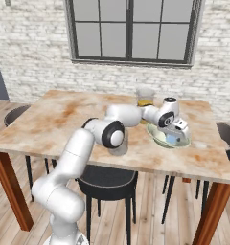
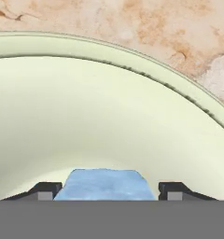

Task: There are two ice cubes in the ice bowl. Place both ice cubes in the glass cup.

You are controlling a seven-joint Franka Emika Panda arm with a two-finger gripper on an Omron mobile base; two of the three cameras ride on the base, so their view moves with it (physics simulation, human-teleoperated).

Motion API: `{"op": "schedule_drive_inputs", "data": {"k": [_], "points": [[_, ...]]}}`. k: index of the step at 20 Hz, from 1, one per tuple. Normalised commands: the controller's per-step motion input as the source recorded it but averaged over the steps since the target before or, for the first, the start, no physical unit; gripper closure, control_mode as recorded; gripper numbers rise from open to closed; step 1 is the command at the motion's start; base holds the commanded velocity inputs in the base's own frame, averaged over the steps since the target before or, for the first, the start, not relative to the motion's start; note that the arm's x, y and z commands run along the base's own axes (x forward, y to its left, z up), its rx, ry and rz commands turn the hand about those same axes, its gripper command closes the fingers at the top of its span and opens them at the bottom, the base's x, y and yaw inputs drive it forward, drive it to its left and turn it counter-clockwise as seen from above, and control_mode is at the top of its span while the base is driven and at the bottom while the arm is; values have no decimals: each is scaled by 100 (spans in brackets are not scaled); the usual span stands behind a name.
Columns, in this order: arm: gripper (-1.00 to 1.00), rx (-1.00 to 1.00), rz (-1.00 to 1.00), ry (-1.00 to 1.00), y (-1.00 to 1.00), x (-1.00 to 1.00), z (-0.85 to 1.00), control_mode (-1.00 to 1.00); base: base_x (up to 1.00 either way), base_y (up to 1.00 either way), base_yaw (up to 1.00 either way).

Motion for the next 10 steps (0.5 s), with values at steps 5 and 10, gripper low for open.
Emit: {"op": "schedule_drive_inputs", "data": {"k": [5,10], "points": [[100,0,0,4,0,-1,0,-100,0,0,0],[100,0,0,-1,5,-40,11,-100,0,0,0]]}}
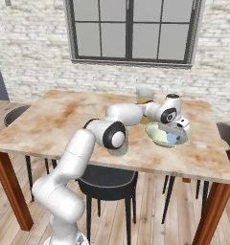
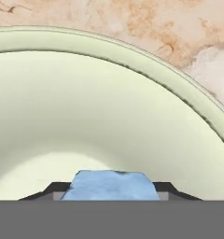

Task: There are two ice cubes in the ice bowl. Place both ice cubes in the glass cup.

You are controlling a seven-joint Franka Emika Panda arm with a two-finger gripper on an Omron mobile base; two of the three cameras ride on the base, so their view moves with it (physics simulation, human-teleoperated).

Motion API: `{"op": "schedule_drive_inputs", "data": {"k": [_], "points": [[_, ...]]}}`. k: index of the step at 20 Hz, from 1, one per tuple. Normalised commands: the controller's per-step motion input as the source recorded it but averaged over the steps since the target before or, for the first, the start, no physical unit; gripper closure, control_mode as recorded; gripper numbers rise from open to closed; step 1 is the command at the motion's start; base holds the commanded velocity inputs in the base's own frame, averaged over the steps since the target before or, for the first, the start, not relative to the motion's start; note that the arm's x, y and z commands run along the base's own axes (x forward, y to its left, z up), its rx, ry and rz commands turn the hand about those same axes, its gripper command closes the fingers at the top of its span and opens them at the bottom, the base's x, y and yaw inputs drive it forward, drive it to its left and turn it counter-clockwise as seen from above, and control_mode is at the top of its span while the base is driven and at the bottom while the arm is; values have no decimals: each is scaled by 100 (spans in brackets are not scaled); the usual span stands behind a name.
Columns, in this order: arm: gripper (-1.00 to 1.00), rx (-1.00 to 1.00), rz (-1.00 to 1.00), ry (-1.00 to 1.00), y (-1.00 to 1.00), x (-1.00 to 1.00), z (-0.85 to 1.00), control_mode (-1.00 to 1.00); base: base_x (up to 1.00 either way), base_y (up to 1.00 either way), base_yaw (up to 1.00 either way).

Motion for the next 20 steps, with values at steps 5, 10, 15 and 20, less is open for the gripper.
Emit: {"op": "schedule_drive_inputs", "data": {"k": [5,10,15,20], "points": [[100,3,0,-9,67,-98,26,-100,0,0,0],[100,1,0,-6,100,-99,38,-100,0,0,0],[100,-4,0,-2,100,-35,73,-100,0,0,0],[100,-15,-4,0,100,-12,74,-100,0,0,0]]}}
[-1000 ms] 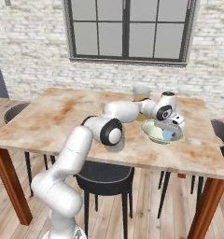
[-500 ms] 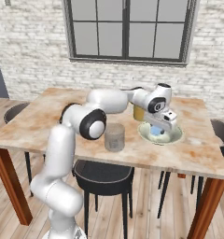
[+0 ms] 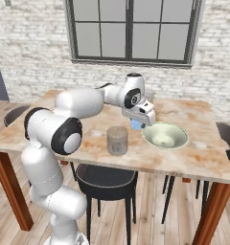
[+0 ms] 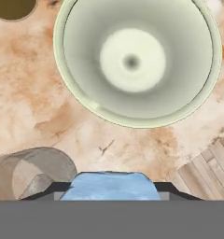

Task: There are two ice cubes in the ice bowl. Place both ice cubes in the glass cup.

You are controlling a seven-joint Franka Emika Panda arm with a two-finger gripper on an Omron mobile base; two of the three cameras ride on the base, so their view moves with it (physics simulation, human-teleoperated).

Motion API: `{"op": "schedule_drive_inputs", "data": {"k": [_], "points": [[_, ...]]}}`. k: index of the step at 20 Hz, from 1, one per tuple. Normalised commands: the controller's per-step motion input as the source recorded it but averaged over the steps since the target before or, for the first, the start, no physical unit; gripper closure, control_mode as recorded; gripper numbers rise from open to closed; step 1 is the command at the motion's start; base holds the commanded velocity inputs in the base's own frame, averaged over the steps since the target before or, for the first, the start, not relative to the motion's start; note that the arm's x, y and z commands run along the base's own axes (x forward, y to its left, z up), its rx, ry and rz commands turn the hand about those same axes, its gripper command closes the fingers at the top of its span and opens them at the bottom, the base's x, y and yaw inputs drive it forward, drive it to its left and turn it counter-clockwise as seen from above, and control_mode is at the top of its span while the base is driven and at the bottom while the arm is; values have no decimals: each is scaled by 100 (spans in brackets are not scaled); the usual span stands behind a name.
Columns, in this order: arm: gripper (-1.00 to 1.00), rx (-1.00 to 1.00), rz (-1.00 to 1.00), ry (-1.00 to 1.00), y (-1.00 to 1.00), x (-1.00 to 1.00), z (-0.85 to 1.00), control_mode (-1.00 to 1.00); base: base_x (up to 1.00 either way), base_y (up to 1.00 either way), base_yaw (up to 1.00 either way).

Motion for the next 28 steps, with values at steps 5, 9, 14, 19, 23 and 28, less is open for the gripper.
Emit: {"op": "schedule_drive_inputs", "data": {"k": [5,9,14,19,23,28], "points": [[100,-16,-1,0,99,-3,20,-100,0,0,0],[100,7,-2,14,58,8,9,-100,0,0,0],[100,22,-1,8,4,4,0,-100,0,0,0],[100,16,0,-1,-9,16,0,-100,0,0,0],[100,14,0,-3,0,37,-1,-100,0,0,0],[100,6,0,0,0,26,0,-100,0,0,0]]}}
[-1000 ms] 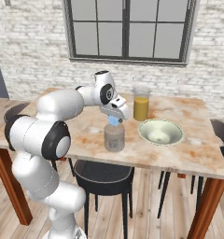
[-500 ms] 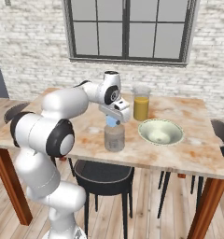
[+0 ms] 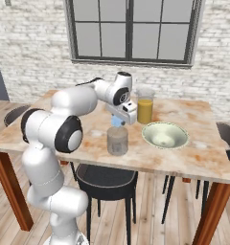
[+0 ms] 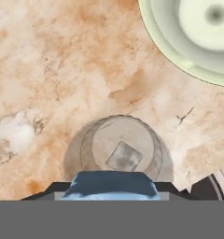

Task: There are two ice cubes in the ice bowl. Place both ice cubes in the glass cup.

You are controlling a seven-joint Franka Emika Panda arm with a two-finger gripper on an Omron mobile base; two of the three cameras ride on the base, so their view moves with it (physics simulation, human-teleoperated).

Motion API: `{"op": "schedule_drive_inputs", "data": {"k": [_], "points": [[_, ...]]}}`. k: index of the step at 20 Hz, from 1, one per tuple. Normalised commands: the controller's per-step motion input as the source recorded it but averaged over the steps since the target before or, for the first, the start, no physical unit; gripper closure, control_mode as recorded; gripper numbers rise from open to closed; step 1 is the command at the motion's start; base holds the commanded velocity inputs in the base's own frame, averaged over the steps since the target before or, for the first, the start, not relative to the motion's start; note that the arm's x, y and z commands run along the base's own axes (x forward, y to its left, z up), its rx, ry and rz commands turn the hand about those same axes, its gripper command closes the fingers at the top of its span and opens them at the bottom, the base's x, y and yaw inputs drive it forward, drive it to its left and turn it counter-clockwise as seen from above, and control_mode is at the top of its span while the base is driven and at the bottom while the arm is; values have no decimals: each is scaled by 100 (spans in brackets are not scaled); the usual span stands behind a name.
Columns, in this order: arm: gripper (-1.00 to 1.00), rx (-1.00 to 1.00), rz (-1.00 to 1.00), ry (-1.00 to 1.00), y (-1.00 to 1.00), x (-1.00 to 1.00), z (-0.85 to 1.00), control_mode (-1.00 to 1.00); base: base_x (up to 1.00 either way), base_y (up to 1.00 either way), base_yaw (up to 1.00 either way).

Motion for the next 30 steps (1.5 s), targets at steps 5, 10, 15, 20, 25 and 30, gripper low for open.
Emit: {"op": "schedule_drive_inputs", "data": {"k": [5,10,15,20,25,30], "points": [[100,0,0,0,0,3,-14,-100,0,0,0],[100,0,0,0,5,2,-41,-100,0,0,0],[100,0,0,0,13,9,-30,-100,0,0,0],[100,0,0,0,3,12,-8,-100,0,0,0],[100,-3,2,0,0,14,-3,-100,0,0,0],[100,-8,0,-2,0,0,-5,-100,0,0,0]]}}
